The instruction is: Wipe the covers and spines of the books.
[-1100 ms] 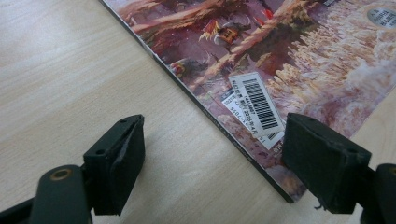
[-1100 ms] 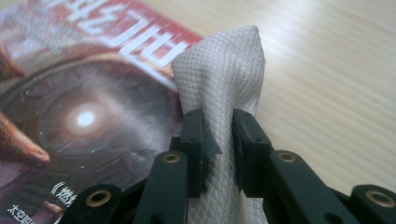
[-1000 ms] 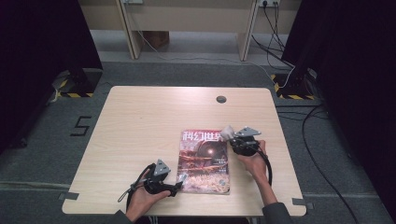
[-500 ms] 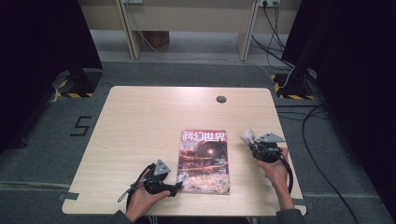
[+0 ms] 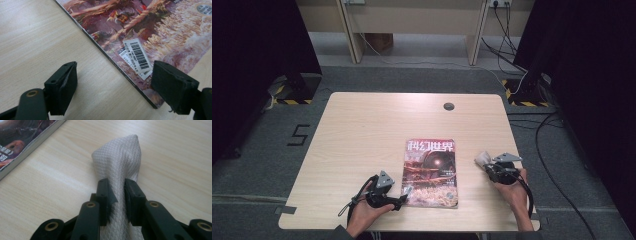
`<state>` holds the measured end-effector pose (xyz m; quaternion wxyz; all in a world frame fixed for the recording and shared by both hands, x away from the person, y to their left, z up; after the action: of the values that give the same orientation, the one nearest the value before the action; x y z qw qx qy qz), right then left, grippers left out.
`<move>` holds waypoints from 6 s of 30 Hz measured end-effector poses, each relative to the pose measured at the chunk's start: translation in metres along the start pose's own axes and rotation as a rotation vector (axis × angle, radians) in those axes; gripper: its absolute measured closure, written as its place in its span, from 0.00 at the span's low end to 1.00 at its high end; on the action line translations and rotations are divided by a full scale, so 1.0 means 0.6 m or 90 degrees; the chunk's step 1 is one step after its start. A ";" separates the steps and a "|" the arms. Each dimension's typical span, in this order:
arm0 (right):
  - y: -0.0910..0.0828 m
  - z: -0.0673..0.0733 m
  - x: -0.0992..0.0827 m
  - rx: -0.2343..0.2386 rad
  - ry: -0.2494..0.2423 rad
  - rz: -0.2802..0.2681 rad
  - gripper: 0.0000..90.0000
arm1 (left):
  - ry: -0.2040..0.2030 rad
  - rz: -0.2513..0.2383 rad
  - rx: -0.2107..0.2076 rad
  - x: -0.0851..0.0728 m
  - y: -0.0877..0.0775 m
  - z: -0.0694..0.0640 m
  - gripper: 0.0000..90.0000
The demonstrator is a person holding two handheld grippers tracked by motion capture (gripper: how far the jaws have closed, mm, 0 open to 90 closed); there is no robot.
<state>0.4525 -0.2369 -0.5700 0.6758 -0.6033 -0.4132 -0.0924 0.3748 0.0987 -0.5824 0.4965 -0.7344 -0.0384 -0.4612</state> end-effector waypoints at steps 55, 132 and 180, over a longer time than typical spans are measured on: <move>0.017 0.255 0.023 0.192 -0.073 0.015 0.27 | 0.029 0.034 -0.008 -0.020 -0.019 0.009 0.22; 0.062 0.162 0.070 0.151 -0.059 0.022 0.35 | -0.016 0.040 0.013 -0.007 -0.020 0.052 0.31; 0.109 0.238 0.146 0.190 -0.142 -0.018 0.40 | 0.098 0.016 -0.002 -0.021 -0.028 -0.038 0.32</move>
<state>0.4854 -0.0602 -0.5697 0.7064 -0.4967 -0.5034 0.0279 0.3445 0.0944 -0.5780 0.5025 -0.6981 0.0099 -0.5099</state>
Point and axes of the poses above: each handheld gripper's, and its own axes: y roughly forward along the jaws, x roughly out of its top, z roughly to its left, the point moved 10 cm from there along y, roughly forward along the jaws, and after that the axes turned 1 degree about x, right-handed, at the moved point
